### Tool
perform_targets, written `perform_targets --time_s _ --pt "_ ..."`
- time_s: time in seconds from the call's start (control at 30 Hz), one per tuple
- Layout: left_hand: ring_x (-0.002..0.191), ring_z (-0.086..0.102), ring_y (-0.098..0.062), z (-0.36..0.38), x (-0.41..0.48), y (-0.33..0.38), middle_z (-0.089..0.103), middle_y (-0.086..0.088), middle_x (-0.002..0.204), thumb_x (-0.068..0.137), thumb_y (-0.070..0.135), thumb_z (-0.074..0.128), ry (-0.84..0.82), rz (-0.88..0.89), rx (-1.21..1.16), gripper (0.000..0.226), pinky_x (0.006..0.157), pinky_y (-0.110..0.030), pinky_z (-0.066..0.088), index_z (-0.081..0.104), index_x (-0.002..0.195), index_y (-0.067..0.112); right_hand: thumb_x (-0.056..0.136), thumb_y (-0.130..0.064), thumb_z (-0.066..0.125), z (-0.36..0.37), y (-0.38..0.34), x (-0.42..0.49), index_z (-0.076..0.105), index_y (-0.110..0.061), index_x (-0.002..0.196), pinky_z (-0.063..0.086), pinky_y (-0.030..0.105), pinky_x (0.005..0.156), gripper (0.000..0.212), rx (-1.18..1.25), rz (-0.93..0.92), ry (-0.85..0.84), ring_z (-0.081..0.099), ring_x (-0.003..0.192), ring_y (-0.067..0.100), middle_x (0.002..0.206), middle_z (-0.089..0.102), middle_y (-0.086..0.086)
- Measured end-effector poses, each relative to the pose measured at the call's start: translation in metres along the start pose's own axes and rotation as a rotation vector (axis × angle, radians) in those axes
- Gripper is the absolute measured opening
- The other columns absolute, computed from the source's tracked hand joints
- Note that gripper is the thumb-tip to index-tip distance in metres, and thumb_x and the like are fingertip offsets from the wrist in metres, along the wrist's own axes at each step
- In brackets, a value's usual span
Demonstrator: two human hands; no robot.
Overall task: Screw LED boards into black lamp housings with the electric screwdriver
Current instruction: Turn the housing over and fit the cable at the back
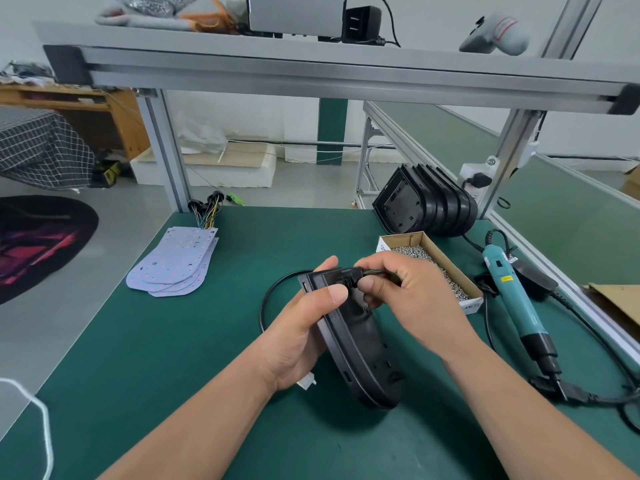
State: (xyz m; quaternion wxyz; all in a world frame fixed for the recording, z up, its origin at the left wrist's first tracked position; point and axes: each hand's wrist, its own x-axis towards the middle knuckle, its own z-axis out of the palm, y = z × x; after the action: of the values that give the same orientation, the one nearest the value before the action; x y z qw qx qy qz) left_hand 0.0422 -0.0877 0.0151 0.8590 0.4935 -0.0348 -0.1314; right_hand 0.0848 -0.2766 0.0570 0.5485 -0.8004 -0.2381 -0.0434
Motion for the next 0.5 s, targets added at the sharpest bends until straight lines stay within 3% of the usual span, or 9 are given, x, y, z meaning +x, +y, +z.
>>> perform_targets --time_s 0.2,0.43,0.5 --pt "0.135 0.063 -0.033 -0.0003 0.0003 0.0008 0.067 -0.014 0.144 0.076 0.036 0.080 -0.015 0.000 0.002 0.091 0.112 -0.053 0.048 0.039 0.157 0.029 0.093 -0.016 0.069 0.0042 0.0028 -0.0014 0.075 -0.026 0.097 0.051 0.015 0.072 0.013 -0.053 -0.055 0.056 0.068 0.070 0.009 0.074 0.072 -0.004" --pt "0.130 0.067 -0.029 0.0021 0.0015 0.0018 0.069 -0.010 0.141 0.077 0.036 0.079 -0.032 -0.001 0.021 0.093 0.098 -0.039 0.060 0.035 0.159 0.029 0.094 -0.019 0.068 0.0021 0.0030 0.0031 0.074 -0.022 0.093 0.056 0.034 0.071 0.007 -0.166 -0.117 0.074 0.069 0.072 0.015 0.075 0.071 -0.009" --pt "0.129 0.067 -0.029 0.0016 0.0022 0.0011 0.069 -0.011 0.141 0.077 0.035 0.079 -0.029 0.000 0.016 0.092 0.096 -0.038 0.061 0.035 0.158 0.029 0.095 -0.019 0.069 0.0036 0.0027 0.0022 0.076 -0.021 0.093 0.056 0.033 0.069 0.008 -0.155 -0.125 0.094 0.069 0.071 0.015 0.077 0.071 -0.007"
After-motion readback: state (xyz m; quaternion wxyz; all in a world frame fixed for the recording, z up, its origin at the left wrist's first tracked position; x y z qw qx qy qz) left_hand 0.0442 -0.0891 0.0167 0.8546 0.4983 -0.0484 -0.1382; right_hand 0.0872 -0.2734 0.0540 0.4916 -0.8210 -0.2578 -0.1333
